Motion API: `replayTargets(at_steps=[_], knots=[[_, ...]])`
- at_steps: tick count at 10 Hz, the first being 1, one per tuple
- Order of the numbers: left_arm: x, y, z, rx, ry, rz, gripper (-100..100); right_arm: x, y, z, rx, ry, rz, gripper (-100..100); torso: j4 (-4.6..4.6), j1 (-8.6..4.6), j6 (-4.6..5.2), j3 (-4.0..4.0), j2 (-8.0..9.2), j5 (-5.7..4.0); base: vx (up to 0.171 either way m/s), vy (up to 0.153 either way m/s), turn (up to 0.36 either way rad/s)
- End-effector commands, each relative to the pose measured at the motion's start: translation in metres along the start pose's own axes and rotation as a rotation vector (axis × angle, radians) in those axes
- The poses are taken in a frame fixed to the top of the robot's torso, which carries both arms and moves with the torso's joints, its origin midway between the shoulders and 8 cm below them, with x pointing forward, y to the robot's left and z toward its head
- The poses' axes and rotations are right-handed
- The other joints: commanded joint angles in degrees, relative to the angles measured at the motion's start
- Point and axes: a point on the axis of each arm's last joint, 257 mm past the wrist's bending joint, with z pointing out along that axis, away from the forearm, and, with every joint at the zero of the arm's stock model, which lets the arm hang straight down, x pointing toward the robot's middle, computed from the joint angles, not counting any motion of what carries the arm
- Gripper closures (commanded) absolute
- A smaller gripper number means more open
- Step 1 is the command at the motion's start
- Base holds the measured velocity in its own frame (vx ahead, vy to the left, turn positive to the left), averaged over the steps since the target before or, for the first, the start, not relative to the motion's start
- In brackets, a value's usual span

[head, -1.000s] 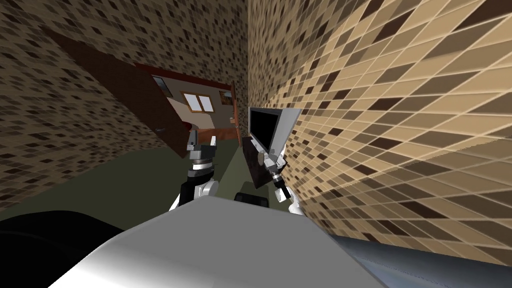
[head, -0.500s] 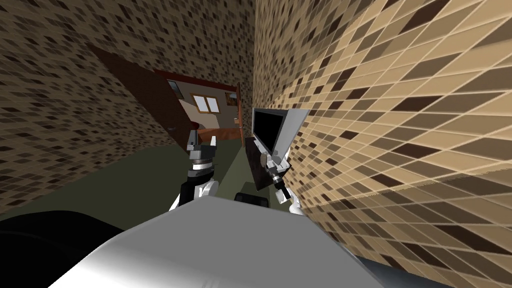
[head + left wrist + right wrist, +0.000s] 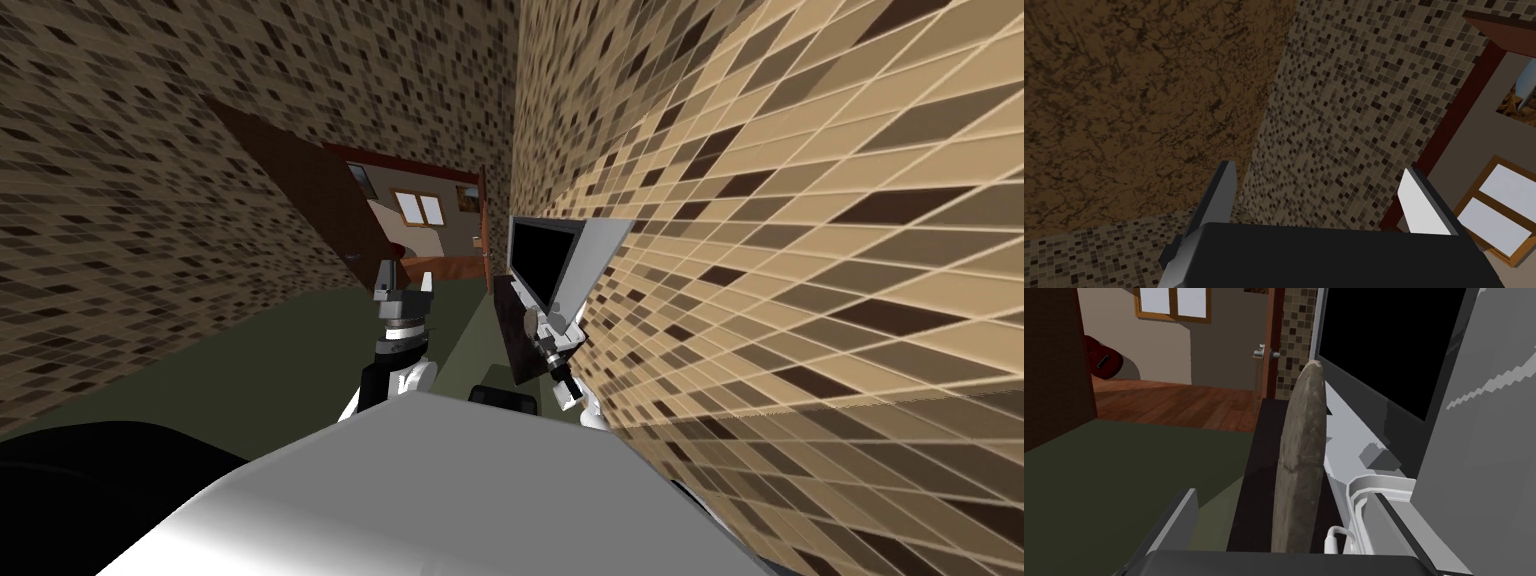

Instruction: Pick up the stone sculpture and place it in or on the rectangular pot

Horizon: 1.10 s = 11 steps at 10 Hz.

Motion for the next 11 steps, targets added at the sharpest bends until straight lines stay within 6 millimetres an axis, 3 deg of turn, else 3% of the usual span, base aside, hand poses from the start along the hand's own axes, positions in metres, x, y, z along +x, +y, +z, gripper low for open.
replayTargets(at_steps=[1, 3, 7, 8, 9, 10, 11], knots=[[0.000, 0.000, 0.000, 0.000, 0.000, 0.000, 0, -0.017, 0.004, -0.006, -0.004, -0.037, 0.031, -100, 0.00, 0.00, 0.00, 0.00, 0.00, 0.00, 0.076, 0.012, 0.103], [0.000, 0.000, 0.000, 0.000, 0.000, 0.000, 0, -0.034, 0.009, -0.013, -0.011, -0.078, 0.057, -100, -0.03, 0.07, 0.00, -0.10, -0.17, 0.01, 0.106, 0.024, 0.100], [0.000, 0.000, 0.000, 0.000, 0.000, 0.000, 0, -0.041, 0.011, -0.018, -0.015, -0.098, 0.066, -100, 0.00, 0.01, 0.02, 0.02, 0.06, 0.00, 0.042, 0.006, 0.009], [0.000, 0.000, 0.000, 0.000, 0.000, 0.000, 0, -0.042, 0.011, -0.019, -0.016, -0.100, 0.067, 0, 0.03, 0.00, 0.02, 0.08, 0.16, 0.00, 0.000, 0.000, 0.000], [0.000, 0.000, 0.000, 0.000, 0.000, 0.000, 0, -0.042, 0.011, -0.019, -0.016, -0.099, 0.067, -100, 0.04, 0.00, 0.02, 0.10, 0.19, 0.00, 0.000, 0.000, 0.000], [0.000, 0.000, 0.000, 0.000, 0.000, 0.000, 0, -0.042, 0.011, -0.019, -0.016, -0.099, 0.067, 100, 0.04, 0.00, 0.02, 0.11, 0.20, 0.00, 0.000, 0.000, 0.000], [0.000, 0.000, 0.000, 0.000, 0.000, 0.000, 0, -0.042, 0.011, -0.019, -0.016, -0.099, 0.067, 100, 0.04, -0.01, 0.02, 0.11, 0.20, 0.00, 0.000, 0.000, 0.000]])
